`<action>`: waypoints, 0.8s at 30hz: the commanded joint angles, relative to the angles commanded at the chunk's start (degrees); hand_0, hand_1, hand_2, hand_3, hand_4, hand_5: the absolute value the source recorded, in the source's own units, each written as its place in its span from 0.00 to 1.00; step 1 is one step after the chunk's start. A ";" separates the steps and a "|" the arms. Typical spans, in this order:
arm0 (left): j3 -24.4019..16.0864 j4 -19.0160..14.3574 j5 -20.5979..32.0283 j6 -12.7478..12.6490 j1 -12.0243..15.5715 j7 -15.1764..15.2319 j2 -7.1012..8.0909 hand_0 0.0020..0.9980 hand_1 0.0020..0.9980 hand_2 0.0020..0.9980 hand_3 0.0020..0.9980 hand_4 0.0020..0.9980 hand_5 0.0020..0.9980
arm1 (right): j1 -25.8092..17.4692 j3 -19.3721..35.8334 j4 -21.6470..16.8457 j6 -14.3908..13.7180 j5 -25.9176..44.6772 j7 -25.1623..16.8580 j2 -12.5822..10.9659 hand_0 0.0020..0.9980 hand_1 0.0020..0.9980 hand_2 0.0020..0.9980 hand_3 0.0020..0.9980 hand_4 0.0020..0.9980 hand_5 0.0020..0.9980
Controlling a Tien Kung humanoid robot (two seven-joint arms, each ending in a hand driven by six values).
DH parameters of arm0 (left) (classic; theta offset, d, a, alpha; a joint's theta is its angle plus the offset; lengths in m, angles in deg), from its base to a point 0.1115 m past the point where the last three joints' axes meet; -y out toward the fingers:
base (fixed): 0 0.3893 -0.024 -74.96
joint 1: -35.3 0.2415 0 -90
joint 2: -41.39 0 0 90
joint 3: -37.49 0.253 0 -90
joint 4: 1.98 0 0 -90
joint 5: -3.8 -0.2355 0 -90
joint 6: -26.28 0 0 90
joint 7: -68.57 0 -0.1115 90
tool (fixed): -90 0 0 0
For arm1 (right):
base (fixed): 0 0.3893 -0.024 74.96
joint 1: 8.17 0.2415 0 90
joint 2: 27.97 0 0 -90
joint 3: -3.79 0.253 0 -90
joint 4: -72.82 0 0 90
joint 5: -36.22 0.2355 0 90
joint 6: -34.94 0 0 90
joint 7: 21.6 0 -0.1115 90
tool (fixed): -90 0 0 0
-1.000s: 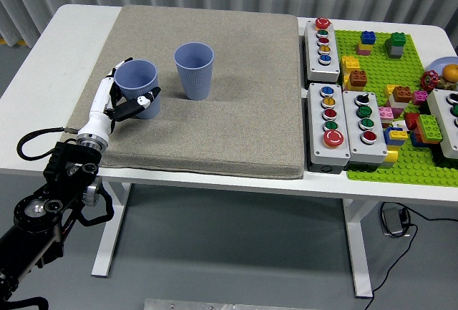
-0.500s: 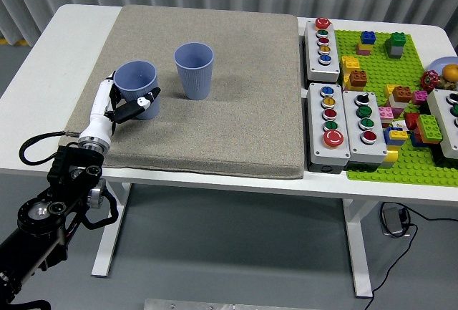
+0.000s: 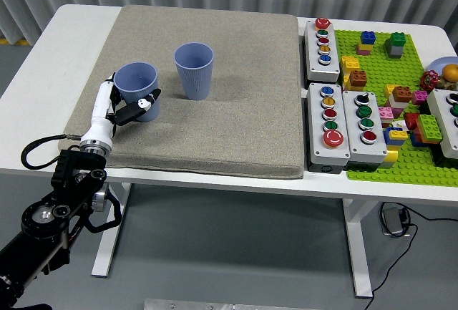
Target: Pick cup pour cup place
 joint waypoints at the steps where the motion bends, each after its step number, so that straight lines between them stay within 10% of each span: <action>1: -0.02 -0.09 -0.23 -0.20 0.06 0.12 -0.02 0.52 0.52 0.52 0.52 0.77 0.10 | -0.01 0.02 0.01 0.01 0.00 -0.02 -0.01 0.69 0.65 0.60 0.58 0.00 0.18; 14: -1.62 -2.74 -5.83 -0.85 0.55 -0.18 0.69 0.45 0.51 0.51 0.52 0.76 0.09 | -0.02 -0.28 0.06 -0.10 0.00 -0.01 -0.01 0.69 0.66 0.60 0.58 0.00 0.18; 24: -2.25 -5.33 -22.13 0.63 -3.78 -1.70 6.22 0.45 0.49 0.52 0.52 0.76 0.09 | 0.35 -0.58 0.11 -0.27 0.00 -0.02 -0.29 0.69 0.65 0.60 0.58 0.00 0.18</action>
